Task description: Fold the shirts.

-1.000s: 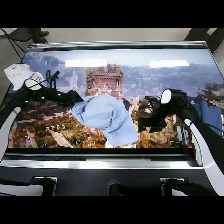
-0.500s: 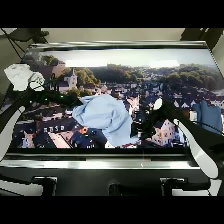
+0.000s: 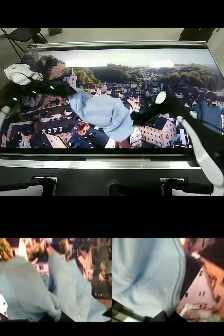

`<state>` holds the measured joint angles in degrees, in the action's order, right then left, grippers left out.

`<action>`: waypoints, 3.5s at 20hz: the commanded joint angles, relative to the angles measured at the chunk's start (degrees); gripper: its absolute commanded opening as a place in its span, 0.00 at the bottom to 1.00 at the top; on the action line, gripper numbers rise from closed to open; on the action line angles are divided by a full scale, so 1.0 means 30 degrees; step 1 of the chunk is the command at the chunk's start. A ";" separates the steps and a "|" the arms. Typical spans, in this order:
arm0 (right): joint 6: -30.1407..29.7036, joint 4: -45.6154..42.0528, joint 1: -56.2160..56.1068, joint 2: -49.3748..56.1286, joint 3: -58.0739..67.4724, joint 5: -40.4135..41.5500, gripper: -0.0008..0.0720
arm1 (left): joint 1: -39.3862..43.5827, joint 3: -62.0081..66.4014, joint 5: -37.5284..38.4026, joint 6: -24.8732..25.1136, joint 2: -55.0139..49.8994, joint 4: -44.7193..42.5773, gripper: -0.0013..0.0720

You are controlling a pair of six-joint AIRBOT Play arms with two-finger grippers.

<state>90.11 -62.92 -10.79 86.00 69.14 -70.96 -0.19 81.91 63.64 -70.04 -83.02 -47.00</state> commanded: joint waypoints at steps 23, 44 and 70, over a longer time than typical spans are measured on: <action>0.3614 -1.2386 0.0022 -0.9770 0.7861 -0.9449 0.08 | -0.2674 0.2973 -0.2790 -0.4233 0.9187 -0.7060 0.06; 1.0010 -1.2262 0.0022 -0.1734 0.0634 0.2390 0.08 | -0.2200 0.3359 0.5916 -0.4583 -0.2076 -1.0047 0.85; 1.0214 -1.9613 0.0022 -0.7446 0.5654 0.0525 0.08 | -0.3220 0.2841 -0.3140 -0.3089 0.8786 -0.2543 0.06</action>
<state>115.35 -110.32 -10.76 69.97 78.96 -70.48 -6.28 73.08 56.07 -80.16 -64.03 -54.72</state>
